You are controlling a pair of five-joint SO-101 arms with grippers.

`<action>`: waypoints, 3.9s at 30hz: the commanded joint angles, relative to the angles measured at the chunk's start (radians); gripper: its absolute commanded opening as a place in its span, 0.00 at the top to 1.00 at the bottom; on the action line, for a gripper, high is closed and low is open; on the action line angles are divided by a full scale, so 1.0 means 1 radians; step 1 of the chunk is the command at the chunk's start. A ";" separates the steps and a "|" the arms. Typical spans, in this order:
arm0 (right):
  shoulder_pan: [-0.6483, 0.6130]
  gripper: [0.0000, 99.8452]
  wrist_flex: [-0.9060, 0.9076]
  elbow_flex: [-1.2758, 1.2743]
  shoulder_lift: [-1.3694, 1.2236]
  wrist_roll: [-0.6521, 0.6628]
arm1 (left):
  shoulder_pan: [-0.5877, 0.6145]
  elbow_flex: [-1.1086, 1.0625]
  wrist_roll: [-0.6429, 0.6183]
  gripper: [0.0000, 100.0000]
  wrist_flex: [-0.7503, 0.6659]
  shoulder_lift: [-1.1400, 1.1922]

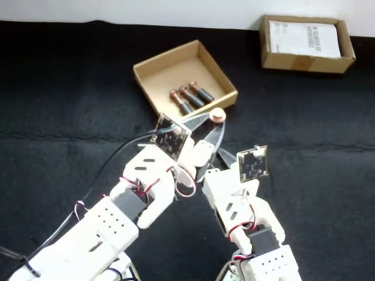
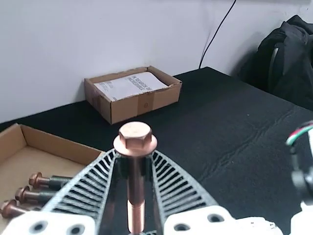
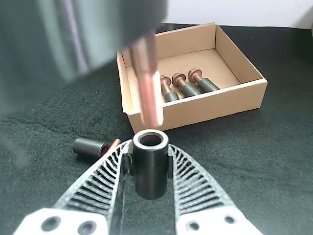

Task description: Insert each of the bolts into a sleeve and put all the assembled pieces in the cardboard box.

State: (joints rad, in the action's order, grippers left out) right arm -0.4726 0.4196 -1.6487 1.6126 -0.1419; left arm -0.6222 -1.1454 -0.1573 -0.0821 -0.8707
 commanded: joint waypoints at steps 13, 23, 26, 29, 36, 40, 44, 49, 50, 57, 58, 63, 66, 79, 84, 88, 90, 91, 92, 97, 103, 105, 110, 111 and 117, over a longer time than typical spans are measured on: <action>0.064 0.99 -0.024 0.001 0.018 -0.006 | 0.033 -0.062 -0.012 0.99 -0.023 0.044; 0.070 0.99 -0.024 0.001 0.018 -0.006 | 0.018 -0.133 -0.014 0.99 -0.018 0.045; 0.070 0.99 -0.024 0.001 0.018 -0.006 | 0.016 -0.127 -0.014 0.93 0.040 0.048; 0.070 0.99 -0.024 0.001 0.018 -0.006 | 0.002 -0.128 -0.015 0.82 0.124 0.044; 0.070 0.99 -0.024 0.001 0.018 -0.006 | 0.005 -0.102 -0.074 0.79 0.169 0.044; 0.074 0.99 -0.024 0.001 0.018 -0.006 | 0.010 -0.068 -0.075 0.79 0.169 0.042; 0.076 0.99 -0.024 0.001 0.018 -0.006 | 0.045 -0.033 -0.077 0.79 0.169 0.042; 0.076 0.99 -0.024 0.001 0.018 -0.006 | 0.128 0.015 -0.077 0.79 0.169 0.025; 0.077 0.99 -0.024 0.001 0.018 -0.006 | 0.151 0.021 -0.077 0.79 0.169 0.004; 0.079 0.99 -0.024 -0.002 0.016 -0.006 | 0.277 0.065 -0.071 0.85 0.278 -0.262; 0.088 0.99 -0.024 0.001 0.016 -0.006 | 0.300 0.071 -0.071 0.89 0.327 -0.306; 0.120 0.99 -0.024 0.059 0.007 -0.008 | 0.415 0.067 -0.069 0.98 0.542 -0.501; 0.120 0.99 -0.022 0.116 0.005 -0.006 | 0.467 0.047 -0.069 0.99 0.626 -0.584; 0.119 0.99 -0.021 0.688 -0.688 -0.006 | 0.809 -0.302 -0.071 0.99 0.674 -0.886; 0.116 0.99 -0.018 0.955 -0.992 -0.006 | 0.940 -0.401 -0.071 0.99 0.674 -0.941; 0.114 0.99 -0.018 1.153 -1.208 -0.006 | 1.018 -0.447 -0.075 0.99 0.672 -0.938; 0.114 0.99 -0.018 1.247 -1.320 -0.006 | 1.063 -0.470 -0.075 0.99 0.671 -0.938; 0.114 0.99 -0.018 1.293 -1.374 -0.006 | 1.087 -0.486 -0.075 0.99 0.669 -0.938; 0.114 0.99 -0.016 1.336 -1.423 -0.006 | 1.109 -0.501 -0.077 0.99 0.669 -0.938; 0.096 0.99 -0.015 1.543 -1.646 -0.002 | 1.196 -0.549 -0.077 0.99 0.675 -0.938; -0.004 0.99 0.137 1.822 -1.902 0.180 | 1.205 -0.549 -0.077 0.99 0.694 -0.938; -0.035 0.99 0.209 1.925 -1.974 0.204 | 1.204 -0.549 -0.077 0.99 0.761 -0.938; -0.068 0.99 0.357 2.186 -2.150 0.310 | 1.187 -0.549 -0.077 0.99 0.783 -0.938; -0.073 0.99 0.384 2.238 -2.186 0.331 | 1.181 -0.549 -0.077 0.99 0.783 -0.938; -0.079 0.99 0.598 2.506 -2.381 0.471 | 1.181 -0.549 -0.077 0.99 0.783 -0.938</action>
State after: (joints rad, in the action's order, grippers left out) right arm -0.5386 0.9337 0.6974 -0.7304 0.2616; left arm 0.5731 -1.6778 -0.2263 0.6989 -1.7990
